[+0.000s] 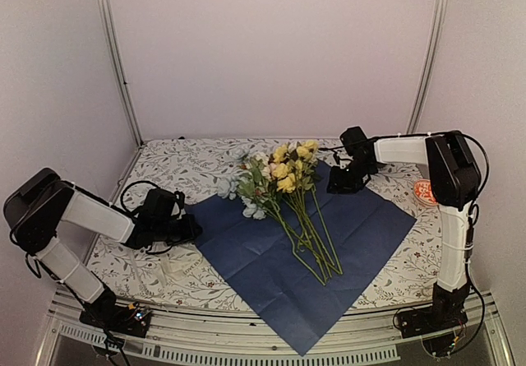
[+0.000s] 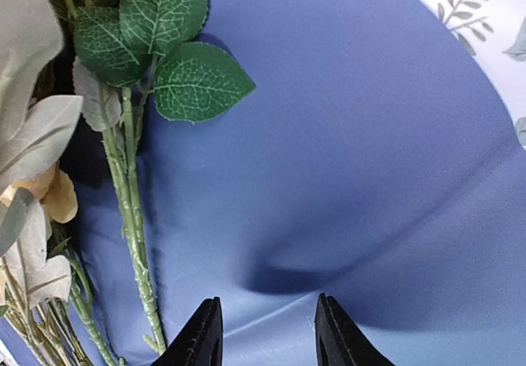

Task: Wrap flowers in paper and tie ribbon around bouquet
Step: Adjust the flattened wrapping paper at the center of the board, then adjust the fake flower on the flattened wrapping paper.

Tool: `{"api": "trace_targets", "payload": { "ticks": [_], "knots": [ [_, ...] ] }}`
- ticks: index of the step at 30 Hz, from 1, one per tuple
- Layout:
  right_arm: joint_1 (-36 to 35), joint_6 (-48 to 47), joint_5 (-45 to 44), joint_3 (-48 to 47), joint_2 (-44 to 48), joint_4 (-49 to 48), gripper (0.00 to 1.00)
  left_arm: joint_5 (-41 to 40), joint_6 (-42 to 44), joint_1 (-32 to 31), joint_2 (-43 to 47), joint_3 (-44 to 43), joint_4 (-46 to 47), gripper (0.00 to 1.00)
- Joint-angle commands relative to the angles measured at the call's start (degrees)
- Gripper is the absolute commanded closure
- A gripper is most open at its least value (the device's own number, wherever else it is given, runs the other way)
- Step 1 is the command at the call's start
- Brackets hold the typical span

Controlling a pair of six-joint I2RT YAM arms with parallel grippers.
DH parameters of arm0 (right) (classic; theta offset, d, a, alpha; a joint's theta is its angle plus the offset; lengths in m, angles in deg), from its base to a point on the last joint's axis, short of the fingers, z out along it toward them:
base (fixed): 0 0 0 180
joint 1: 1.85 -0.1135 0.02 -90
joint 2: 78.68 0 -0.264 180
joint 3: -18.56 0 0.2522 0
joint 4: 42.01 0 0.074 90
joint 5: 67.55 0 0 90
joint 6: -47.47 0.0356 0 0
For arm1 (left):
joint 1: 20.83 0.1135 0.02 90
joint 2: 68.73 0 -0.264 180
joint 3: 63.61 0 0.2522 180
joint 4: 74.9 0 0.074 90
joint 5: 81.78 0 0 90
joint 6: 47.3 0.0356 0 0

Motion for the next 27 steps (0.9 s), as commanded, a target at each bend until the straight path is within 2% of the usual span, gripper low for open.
{"api": "trace_targets", "payload": {
  "ticks": [1, 6, 11, 15, 19, 27],
  "knots": [
    [-1.22, -1.42, -3.51, -0.02, 6.17, 3.70, 0.60, -2.61, 2.49, -0.47, 0.75, -2.26, -2.48, 1.00],
    [-3.74, -0.97, -5.70, 11.42, 16.41, 2.15, 0.62, -3.41, 2.74, -0.57, 1.80, -2.42, -3.28, 1.00],
    [-7.12, 1.54, -3.28, 22.28, 22.50, 0.76, 0.73, -3.53, 2.42, -0.96, 3.06, -0.73, -2.92, 1.00],
    [-10.57, 3.39, -1.85, 27.23, 23.18, 0.62, 0.82, -3.58, 2.07, -1.39, 2.95, -0.40, -2.68, 1.00],
    [-13.62, 4.53, -0.96, 29.98, 22.35, -0.14, 0.93, -3.83, 1.41, -1.94, 2.70, -0.01, -2.21, 1.00],
    [-20.71, 7.19, -1.66, 28.31, 20.62, 1.92, 0.97, -4.69, 1.47, -3.02, 2.51, -0.03, -2.57, 1.00]
  ]
}}
